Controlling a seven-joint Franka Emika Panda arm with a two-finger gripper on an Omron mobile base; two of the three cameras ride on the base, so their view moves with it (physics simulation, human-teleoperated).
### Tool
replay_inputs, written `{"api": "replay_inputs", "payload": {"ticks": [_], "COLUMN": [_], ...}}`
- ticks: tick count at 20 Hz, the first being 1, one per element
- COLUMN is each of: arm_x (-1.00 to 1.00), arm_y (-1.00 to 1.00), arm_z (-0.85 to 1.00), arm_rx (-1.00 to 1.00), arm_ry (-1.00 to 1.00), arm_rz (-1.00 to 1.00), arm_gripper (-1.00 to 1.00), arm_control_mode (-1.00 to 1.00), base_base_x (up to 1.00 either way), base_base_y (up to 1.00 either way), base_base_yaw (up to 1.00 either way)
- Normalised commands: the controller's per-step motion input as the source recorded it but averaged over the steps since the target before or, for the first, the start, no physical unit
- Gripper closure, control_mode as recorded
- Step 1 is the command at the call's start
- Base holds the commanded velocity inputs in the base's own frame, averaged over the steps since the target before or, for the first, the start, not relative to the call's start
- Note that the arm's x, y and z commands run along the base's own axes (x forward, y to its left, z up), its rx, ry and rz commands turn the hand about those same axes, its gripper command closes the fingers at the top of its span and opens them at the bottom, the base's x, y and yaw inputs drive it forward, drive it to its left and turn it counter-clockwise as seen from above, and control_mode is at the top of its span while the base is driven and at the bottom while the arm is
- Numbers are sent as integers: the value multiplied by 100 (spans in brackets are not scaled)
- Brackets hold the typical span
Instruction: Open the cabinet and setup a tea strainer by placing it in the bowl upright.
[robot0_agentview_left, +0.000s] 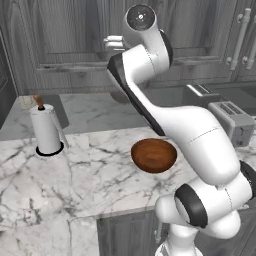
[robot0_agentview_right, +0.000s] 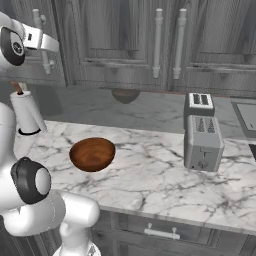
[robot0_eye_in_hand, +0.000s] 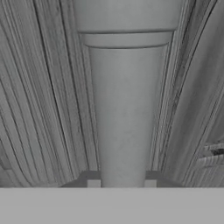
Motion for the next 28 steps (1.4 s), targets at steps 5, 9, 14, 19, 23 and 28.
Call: {"api": "replay_inputs", "payload": {"ticks": [5, 9, 14, 19, 23, 28], "arm_x": [-60, -64, -76, -86, -84, -65], "arm_y": [53, 55, 61, 68, 68, 71], "arm_z": [0, 0, 0, 0, 0, 0], "arm_rx": [0, 0, 0, 0, -2, -3], "arm_ry": [-1, 0, -1, 0, 0, 0], "arm_rz": [0, 0, 0, 0, 0, 0], "arm_gripper": [100, 100, 100, 100, 100, 100], "arm_control_mode": [-100, -100, -100, -100, -100, -100], "base_base_x": [0, 0, 0, 0, 0, 0], "base_base_y": [0, 0, 0, 0, 0, 0], "base_base_yaw": [0, 0, 0, 0, 0, 0]}}
